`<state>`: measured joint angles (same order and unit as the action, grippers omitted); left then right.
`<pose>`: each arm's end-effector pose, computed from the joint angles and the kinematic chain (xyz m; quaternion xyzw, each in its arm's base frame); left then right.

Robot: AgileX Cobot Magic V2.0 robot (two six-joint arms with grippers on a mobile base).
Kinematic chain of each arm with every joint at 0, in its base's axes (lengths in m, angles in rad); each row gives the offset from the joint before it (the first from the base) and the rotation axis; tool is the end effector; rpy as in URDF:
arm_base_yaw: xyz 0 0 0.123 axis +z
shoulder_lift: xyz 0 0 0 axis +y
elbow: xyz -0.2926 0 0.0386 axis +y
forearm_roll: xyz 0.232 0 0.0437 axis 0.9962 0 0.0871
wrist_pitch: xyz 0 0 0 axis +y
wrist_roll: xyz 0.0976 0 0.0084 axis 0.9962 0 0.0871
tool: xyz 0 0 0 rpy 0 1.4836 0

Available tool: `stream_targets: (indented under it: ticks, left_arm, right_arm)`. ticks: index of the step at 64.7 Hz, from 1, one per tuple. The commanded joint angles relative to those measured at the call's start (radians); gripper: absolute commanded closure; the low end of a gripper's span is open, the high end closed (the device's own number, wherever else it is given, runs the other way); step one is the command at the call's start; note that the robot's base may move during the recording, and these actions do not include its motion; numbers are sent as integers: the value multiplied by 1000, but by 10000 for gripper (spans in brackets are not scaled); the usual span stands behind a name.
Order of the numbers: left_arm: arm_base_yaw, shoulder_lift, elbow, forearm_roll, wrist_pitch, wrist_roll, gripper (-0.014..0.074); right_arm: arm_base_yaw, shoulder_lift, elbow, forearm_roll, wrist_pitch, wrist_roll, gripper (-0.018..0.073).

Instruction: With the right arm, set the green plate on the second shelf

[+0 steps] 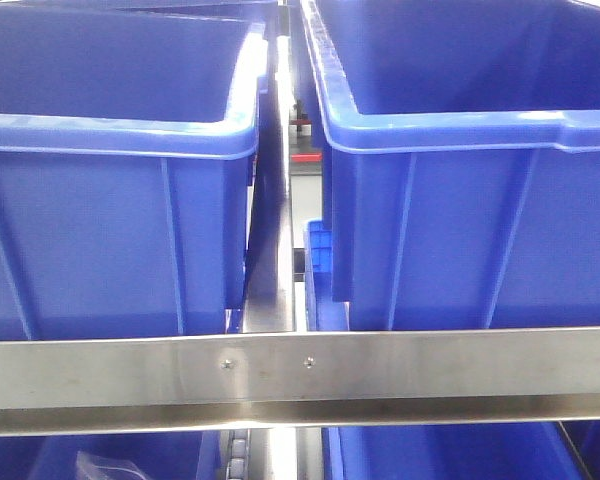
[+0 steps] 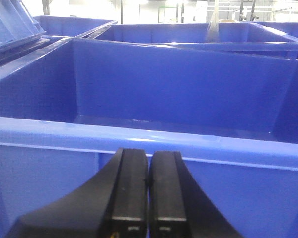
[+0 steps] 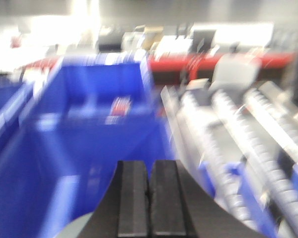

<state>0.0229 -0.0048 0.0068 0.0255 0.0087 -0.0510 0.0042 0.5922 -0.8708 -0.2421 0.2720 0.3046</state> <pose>0.0370 0.0009 0.2108 -0.0165 0.6793 -0.0009 0.7336 0.0871 -0.0060 0.4339 0.0463 0.6689 0.0063 0.7419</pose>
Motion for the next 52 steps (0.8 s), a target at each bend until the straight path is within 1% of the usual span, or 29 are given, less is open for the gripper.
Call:
stream_targets:
  ticks: [1,12,26,35,39,46,48,52]
  left_arm:
    - [0,-17,42,-9,-83,-6,466]
    - [0,-17,42,-9,-83,-6,466]
    - [0,-17,42,-9,-83,-6,466]
    - [0,-17,42,-9,-83,-6,466]
    - [0,-17,42,-9,-83,-6,466]
    - [0,-17,42,-9,-83,-6,466]
    - [0,-17,42,-9,-83,-6,466]
    - [0,-17,42,-9,-83,-6,466]
  right_arm:
    - [0,-73,-35,-6,-25,-1,501]
    - [0,-160,-35,-6,-26,-1,501]
    - [-1,-167,-34,-5,-33,-1,501]
    - [-17,-210,28,-32,-26,-2,501]
    - [-25,-237,99,-45,-41,-2,501]
    - [-48,-286,262,-47,-152,-2,501]
    - [-55,-297,327,-45,-200,-1,501]
    - [-65,-325,448,-38,-344,0,502]
